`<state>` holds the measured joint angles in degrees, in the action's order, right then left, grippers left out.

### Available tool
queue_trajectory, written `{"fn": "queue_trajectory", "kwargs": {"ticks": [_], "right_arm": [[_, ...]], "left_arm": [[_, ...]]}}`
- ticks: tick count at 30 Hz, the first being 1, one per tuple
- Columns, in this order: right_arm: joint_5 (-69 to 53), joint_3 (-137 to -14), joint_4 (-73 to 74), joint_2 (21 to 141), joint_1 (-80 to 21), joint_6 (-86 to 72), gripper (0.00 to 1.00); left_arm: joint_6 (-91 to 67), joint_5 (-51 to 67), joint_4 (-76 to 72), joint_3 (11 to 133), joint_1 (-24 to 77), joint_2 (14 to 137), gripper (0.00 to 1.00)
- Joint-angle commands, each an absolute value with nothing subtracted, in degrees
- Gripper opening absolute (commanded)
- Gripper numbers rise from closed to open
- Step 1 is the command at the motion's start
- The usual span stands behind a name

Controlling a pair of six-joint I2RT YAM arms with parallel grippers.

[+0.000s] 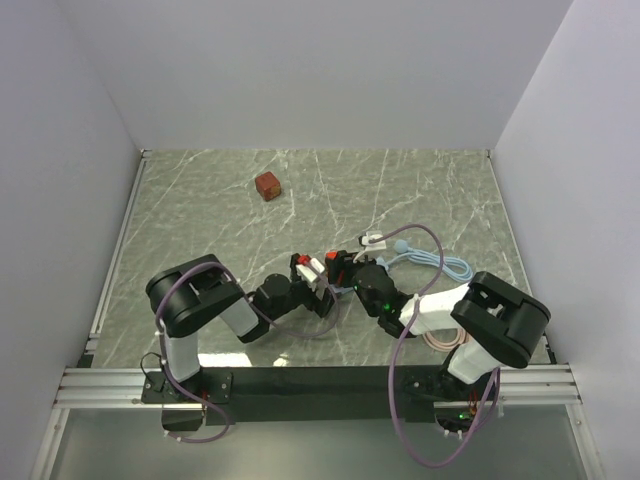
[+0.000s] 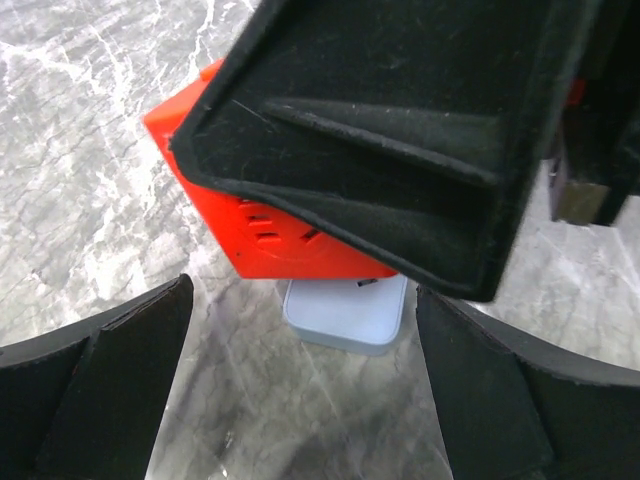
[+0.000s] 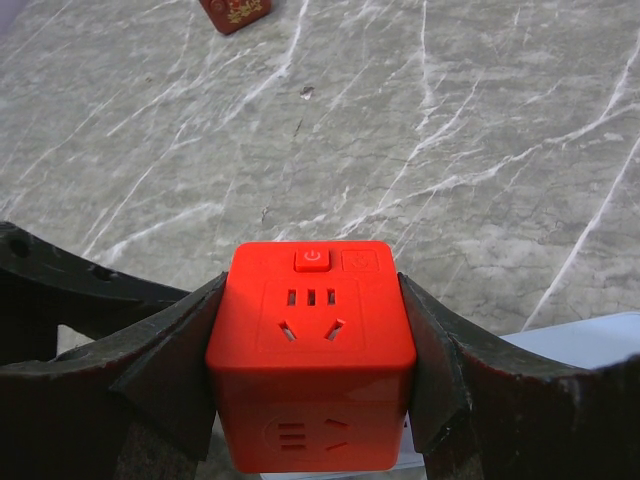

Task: Insert the plug

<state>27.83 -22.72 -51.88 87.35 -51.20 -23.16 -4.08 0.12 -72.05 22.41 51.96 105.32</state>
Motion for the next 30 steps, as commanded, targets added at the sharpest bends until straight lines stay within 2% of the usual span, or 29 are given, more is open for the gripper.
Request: {"fn": "queue_trajectory", "kwargs": {"ticks": [1,2,5,6,8,9,11,12,13,14,25,30], "right_arm": [[27.4,-23.3,-54.4,87.0,-51.0,-25.1,0.00],[27.4,-23.2,-54.2,86.8,-51.0,-25.4,0.00],[27.4,-22.7,-54.4,86.8,-51.0,-25.9,0.00],[27.7,-22.2,-54.9,86.7,-51.0,-25.9,0.00],[28.1,-21.9,-55.5,87.0,-51.0,-26.0,0.00],[28.6,-21.4,-56.4,86.9,-51.0,-25.9,0.00],[29.0,-20.3,-58.7,86.7,-51.0,-25.2,0.00],[29.3,-19.8,-59.8,86.5,-51.1,-25.1,0.00],[29.8,-19.8,-59.7,86.0,-51.0,-24.6,0.00],[30.0,-19.9,-59.1,85.5,-51.1,-24.3,0.00],[35.4,-18.4,-56.0,73.6,-51.1,-18.9,0.00],[33.7,-17.3,-58.3,73.7,-51.3,-17.8,0.00]], "left_arm": [[-2.4,0.2,-74.4,24.5,52.4,107.4,0.98],[-2.5,0.2,-74.2,25.0,52.4,107.7,0.98],[-3.1,1.0,-75.0,25.0,52.5,108.7,0.84],[-3.1,1.1,-74.8,25.1,52.6,109.2,0.73],[-2.8,0.9,-74.8,25.2,52.6,109.7,0.60],[-2.7,0.8,-75.0,25.1,52.6,110.1,0.47],[-2.8,1.0,-74.8,25.0,52.6,110.3,0.32],[-2.9,0.9,-74.5,25.0,52.6,110.4,0.22],[-3.1,1.0,-74.1,25.0,52.6,110.4,0.07],[-3.3,1.0,-74.0,25.0,52.6,110.5,0.04],[-5.2,3.6,-73.4,24.6,52.5,111.4,0.01],[-6.3,5.1,-73.7,24.3,52.5,110.4,0.04]]}}
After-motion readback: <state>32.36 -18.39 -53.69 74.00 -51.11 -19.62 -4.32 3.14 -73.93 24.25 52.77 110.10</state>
